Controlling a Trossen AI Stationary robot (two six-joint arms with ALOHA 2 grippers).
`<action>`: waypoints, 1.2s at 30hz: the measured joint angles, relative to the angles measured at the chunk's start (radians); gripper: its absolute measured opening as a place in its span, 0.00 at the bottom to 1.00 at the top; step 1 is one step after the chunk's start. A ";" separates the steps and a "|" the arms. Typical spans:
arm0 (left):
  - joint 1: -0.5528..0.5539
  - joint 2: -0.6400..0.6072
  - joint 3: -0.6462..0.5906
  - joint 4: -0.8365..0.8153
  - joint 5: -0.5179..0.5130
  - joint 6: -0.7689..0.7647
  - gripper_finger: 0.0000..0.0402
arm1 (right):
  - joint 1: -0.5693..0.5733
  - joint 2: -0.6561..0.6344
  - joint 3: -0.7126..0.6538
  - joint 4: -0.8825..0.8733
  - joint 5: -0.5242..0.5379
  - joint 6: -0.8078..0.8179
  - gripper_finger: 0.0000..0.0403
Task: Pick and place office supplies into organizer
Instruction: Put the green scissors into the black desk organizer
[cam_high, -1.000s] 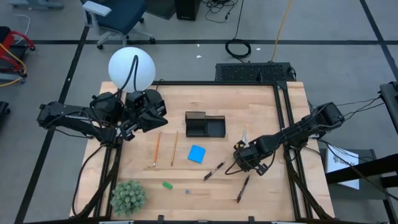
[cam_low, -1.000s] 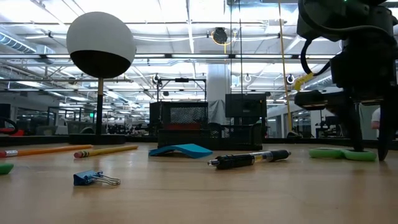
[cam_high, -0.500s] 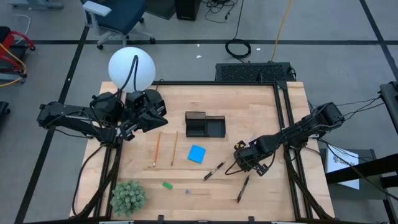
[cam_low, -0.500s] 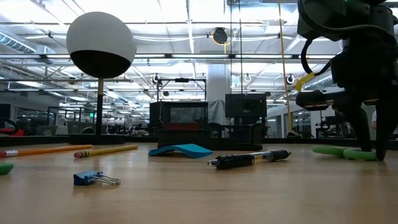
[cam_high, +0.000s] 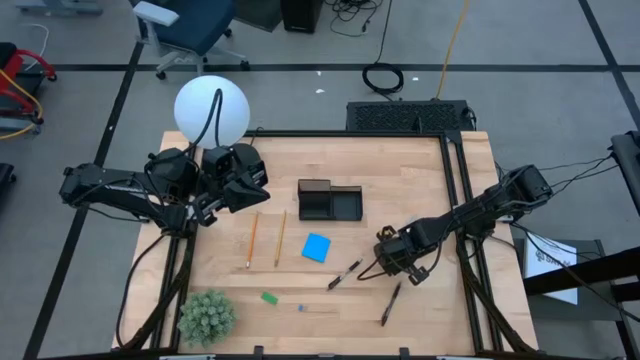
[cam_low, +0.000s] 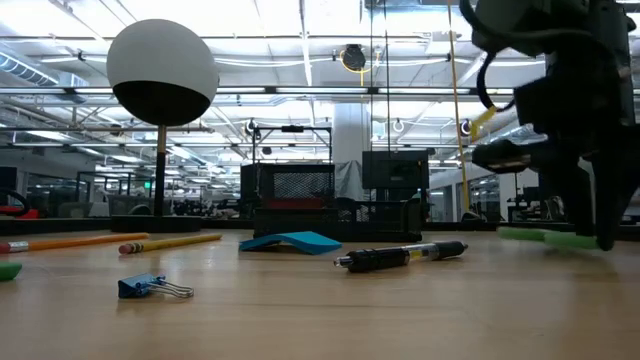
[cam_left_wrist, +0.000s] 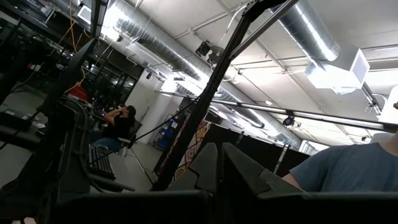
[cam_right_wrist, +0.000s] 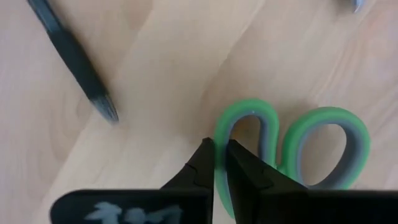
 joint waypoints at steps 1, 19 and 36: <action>0.000 0.000 0.000 0.000 0.000 0.000 0.05 | 0.000 0.000 0.006 0.000 0.002 0.000 0.03; 0.000 0.000 0.000 0.000 0.000 0.000 0.05 | -0.053 -0.048 0.103 0.020 0.007 0.163 0.03; 0.000 0.000 0.000 0.000 0.000 0.000 0.05 | -0.136 -0.073 0.272 0.289 -0.047 0.318 0.03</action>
